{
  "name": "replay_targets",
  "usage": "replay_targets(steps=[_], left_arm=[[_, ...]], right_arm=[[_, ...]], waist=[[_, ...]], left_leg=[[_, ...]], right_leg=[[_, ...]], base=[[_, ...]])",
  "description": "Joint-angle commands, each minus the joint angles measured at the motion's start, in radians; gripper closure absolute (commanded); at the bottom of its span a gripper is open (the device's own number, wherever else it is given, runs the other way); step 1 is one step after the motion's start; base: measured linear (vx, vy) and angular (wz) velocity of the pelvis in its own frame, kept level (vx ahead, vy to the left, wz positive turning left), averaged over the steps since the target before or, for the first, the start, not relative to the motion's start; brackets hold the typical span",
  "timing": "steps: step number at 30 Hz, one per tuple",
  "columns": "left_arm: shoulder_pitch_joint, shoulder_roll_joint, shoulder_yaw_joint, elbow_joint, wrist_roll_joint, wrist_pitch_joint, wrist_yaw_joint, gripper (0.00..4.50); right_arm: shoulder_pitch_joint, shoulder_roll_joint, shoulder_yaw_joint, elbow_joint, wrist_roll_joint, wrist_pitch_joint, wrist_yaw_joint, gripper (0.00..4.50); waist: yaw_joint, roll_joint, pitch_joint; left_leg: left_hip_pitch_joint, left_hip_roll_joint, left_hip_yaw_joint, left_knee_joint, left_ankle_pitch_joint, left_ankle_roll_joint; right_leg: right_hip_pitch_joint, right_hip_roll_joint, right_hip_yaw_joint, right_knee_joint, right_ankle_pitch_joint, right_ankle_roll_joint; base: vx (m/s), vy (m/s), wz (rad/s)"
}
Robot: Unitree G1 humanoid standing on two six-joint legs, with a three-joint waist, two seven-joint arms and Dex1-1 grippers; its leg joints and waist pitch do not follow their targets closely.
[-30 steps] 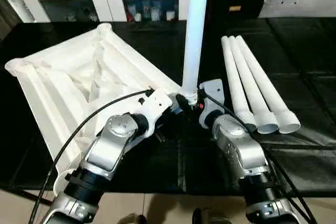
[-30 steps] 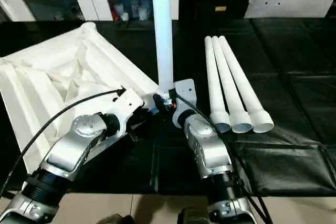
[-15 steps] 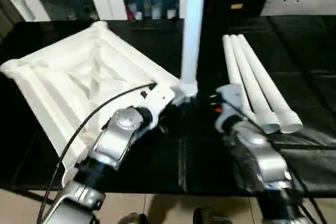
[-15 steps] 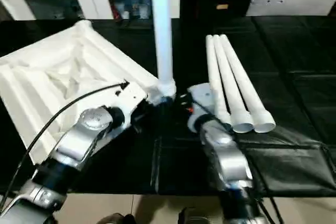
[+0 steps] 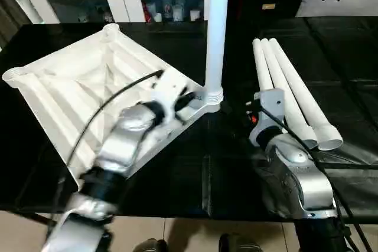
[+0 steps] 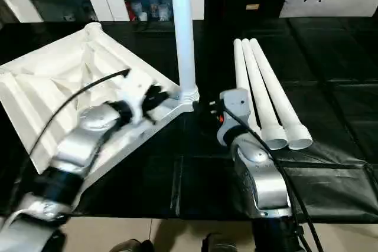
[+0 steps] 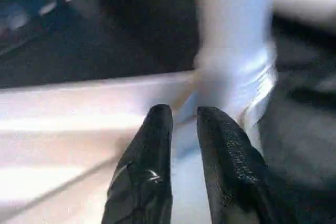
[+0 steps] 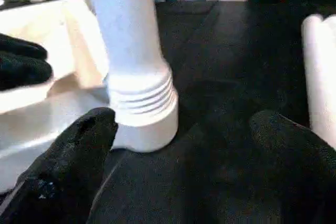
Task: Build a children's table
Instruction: Rotate leg to tighten, then rotate table base
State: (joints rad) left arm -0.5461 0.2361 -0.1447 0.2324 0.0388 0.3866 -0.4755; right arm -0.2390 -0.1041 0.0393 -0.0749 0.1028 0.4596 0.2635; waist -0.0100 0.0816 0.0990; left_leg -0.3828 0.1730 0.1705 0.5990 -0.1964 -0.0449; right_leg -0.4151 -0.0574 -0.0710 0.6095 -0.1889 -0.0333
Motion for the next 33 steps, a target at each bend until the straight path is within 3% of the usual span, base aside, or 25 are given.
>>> replay_targets(steps=[1, 2, 3, 4, 5, 6, 7, 10, 13, 19, 27, 30, 33], left_arm=[[0.009, 0.031, 0.029, -0.038, 0.015, 0.032, -0.002, 3.56], [0.009, 0.031, 0.029, -0.038, 0.015, 0.032, -0.002, 3.73], [0.026, 0.099, 0.052, -0.058, 0.027, 0.048, -0.009, 3.73], [0.042, 0.160, 0.068, -0.076, 0.043, 0.065, -0.018, 3.84], [0.053, 0.201, 0.078, -0.088, 0.055, 0.076, -0.026, 3.84], [0.057, 0.213, 0.080, -0.093, 0.058, 0.081, -0.029, 3.95], [0.067, 0.240, 0.084, -0.105, 0.065, 0.095, -0.038, 3.95], [0.096, 0.343, 0.093, -0.123, 0.110, 0.145, -0.056, 4.26], [0.120, 0.432, 0.097, -0.118, 0.164, 0.182, -0.057, 4.38], [0.146, 0.478, 0.088, -0.079, 0.182, 0.191, -0.037, 4.45], [0.214, 0.587, -0.016, -0.115, 0.323, 0.264, -0.039, 4.45], [0.227, 0.594, -0.020, -0.131, 0.319, 0.275, -0.064, 4.45], [0.247, 0.561, -0.015, -0.182, 0.245, 0.305, -0.136, 4.45]], right_arm=[[0.004, -0.005, 0.031, -0.021, 0.005, 0.019, 0.020, 0.00], [0.004, -0.005, 0.031, -0.021, 0.005, 0.019, 0.020, 0.00], [0.011, -0.015, 0.054, -0.026, 0.003, 0.041, 0.041, 0.00], [0.016, -0.027, 0.074, -0.028, 0.002, 0.066, 0.060, 0.00], [0.020, -0.035, 0.087, -0.030, 0.001, 0.085, 0.073, 0.00], [0.021, -0.038, 0.091, -0.029, 0.001, 0.089, 0.078, 0.00], [0.022, -0.043, 0.100, -0.029, 0.000, 0.097, 0.088, 0.00], [0.012, -0.052, 0.121, -0.009, -0.002, 0.108, 0.107, 0.00], [-0.005, -0.058, 0.135, 0.011, -0.008, 0.109, 0.115, 0.00], [-0.027, -0.064, 0.161, 0.037, -0.019, 0.129, 0.125, 0.00], [-0.057, -0.059, 0.188, 0.091, -0.034, 0.117, 0.131, 0.00], [-0.067, -0.058, 0.192, 0.110, -0.039, 0.110, 0.134, 0.00], [-0.082, -0.053, 0.195, 0.139, -0.040, 0.095, 0.140, 0.00]], waist=[[0.005, -0.004, -0.081], [0.006, -0.002, -0.080], [0.008, -0.001, -0.080], [0.009, -0.008, -0.080], [0.006, -0.006, -0.079], [0.000, -0.002, -0.079], [-0.001, -0.006, -0.079], [0.003, 0.000, -0.077], [0.007, 0.000, -0.079], [0.018, -0.003, -0.080], [0.014, -0.007, -0.081], [0.014, -0.009, -0.081], [0.017, -0.008, -0.080]], left_leg=[[0.003, 0.041, -0.021, -0.052, -0.049, 0.121], [0.006, 0.043, -0.021, -0.053, -0.060, 0.113], [0.008, 0.044, -0.022, -0.054, -0.073, 0.102], [0.006, 0.045, -0.022, -0.056, -0.077, 0.098], [0.002, 0.043, -0.025, -0.058, -0.075, 0.092], [0.007, 0.041, -0.022, -0.055, -0.081, 0.089], [0.010, 0.042, -0.021, -0.054, -0.085, 0.086], [0.012, 0.046, -0.022, -0.057, -0.079, 0.080], [0.014, 0.046, -0.023, -0.057, -0.072, 0.075], [0.016, 0.045, -0.021, -0.058, -0.078, 0.056], [0.014, 0.044, -0.023, -0.059, -0.095, 0.053], [0.016, 0.046, -0.023, -0.061, -0.106, 0.048], [0.023, 0.048, -0.022, -0.061, -0.124, 0.038]], right_leg=[[0.073, -0.076, 0.050, -0.073, -0.094, -0.212], [0.071, -0.075, 0.050, -0.074, -0.113, -0.211], [0.070, -0.076, 0.050, -0.074, -0.129, -0.209], [0.072, -0.074, 0.049, -0.072, -0.130, -0.208], [0.076, -0.076, 0.050, -0.066, -0.129, -0.204], [0.069, -0.073, 0.050, -0.071, -0.132, -0.197], [0.068, -0.073, 0.052, -0.073, -0.135, -0.198], [0.064, -0.073, 0.052, -0.068, -0.132, -0.206], [0.063, -0.075, 0.054, -0.061, -0.100, -0.213], [0.063, -0.076, 0.056, -0.061, -0.101, -0.218], [0.065, -0.078, 0.057, -0.063, -0.118, -0.214], [0.064, -0.079, 0.058, -0.063, -0.132, -0.216], [0.061, -0.081, 0.059, -0.069, -0.165, -0.224]], base=[[0.000, 0.000, 0.00], [0.000, 0.000, 0.00], [0.000, 0.000, 0.00], [0.000, 0.000, 0.00], [0.000, 0.000, 0.00], [0.000, 0.000, 0.00], [0.000, 0.000, 0.00], [0.000, 0.000, 0.00], [0.000, 0.000, 0.00], [0.000, 0.000, 0.00], [0.000, 0.000, 0.00], [0.000, 0.000, 0.00], [0.000, 0.000, 0.00]])
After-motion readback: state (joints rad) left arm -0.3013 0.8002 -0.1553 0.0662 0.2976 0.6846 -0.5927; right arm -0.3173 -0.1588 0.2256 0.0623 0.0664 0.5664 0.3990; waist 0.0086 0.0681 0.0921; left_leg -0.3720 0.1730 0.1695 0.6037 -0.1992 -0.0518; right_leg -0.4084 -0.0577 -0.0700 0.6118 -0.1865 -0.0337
